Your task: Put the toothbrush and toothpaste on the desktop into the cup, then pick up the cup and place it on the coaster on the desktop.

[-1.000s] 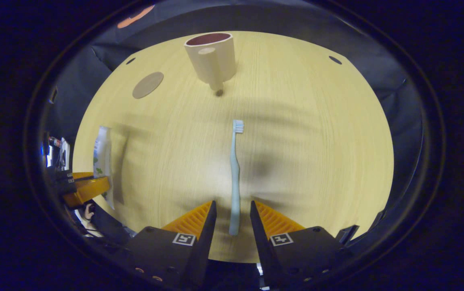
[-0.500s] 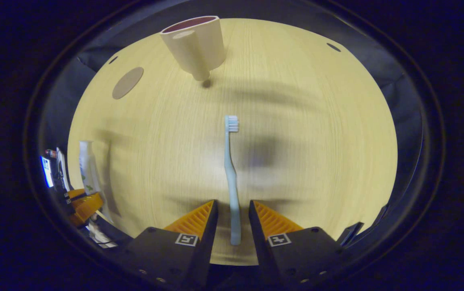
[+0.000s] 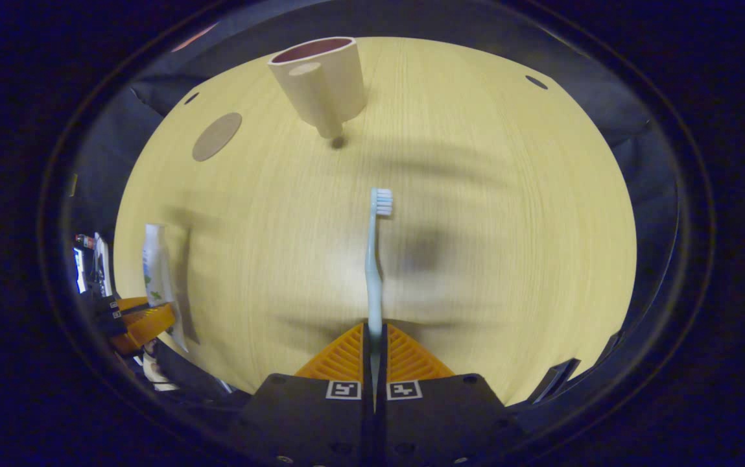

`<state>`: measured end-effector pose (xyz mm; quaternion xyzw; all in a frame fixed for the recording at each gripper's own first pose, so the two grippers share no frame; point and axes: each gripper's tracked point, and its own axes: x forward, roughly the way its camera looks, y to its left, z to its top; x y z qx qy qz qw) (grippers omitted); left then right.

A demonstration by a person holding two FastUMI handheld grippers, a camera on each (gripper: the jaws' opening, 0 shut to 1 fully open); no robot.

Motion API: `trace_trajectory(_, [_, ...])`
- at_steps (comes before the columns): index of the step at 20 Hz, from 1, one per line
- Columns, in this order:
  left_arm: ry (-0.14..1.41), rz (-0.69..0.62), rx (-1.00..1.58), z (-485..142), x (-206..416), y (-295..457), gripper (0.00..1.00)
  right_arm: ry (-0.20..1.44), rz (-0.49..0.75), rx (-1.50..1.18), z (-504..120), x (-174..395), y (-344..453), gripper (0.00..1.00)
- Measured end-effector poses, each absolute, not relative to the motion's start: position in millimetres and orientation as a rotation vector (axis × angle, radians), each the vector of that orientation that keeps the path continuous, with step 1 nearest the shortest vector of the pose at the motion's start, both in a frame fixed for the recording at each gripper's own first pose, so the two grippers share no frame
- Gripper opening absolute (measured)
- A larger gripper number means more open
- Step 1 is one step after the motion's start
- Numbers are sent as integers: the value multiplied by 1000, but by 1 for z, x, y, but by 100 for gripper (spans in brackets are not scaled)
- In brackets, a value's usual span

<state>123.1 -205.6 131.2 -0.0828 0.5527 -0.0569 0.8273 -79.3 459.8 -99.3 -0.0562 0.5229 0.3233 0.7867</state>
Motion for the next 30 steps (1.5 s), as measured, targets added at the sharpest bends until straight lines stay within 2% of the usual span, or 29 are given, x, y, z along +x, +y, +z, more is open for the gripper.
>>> trace_trajectory(5, [1154, -115, -179, 136, 125, -201, 8, 1021, 744, -88, -66, -90, 457, 0])
trace_trajectory(11, [1112, -116, -184, 147, 133, -199, 8, 827, 756, -12, -5, -77, 465, 0])
trace_trajectory(23, [958, -101, -125, 193, 157, -180, 8, 337, 720, 121, 125, 33, 521, 0])
trace_trajectory(26, [949, -97, -162, 202, 153, -178, 8, 241, 688, 160, 133, 68, 547, 0])
trace_trajectory(30, [899, -66, -143, 224, 155, -162, 8, 193, 693, 149, 111, 90, 584, 0])
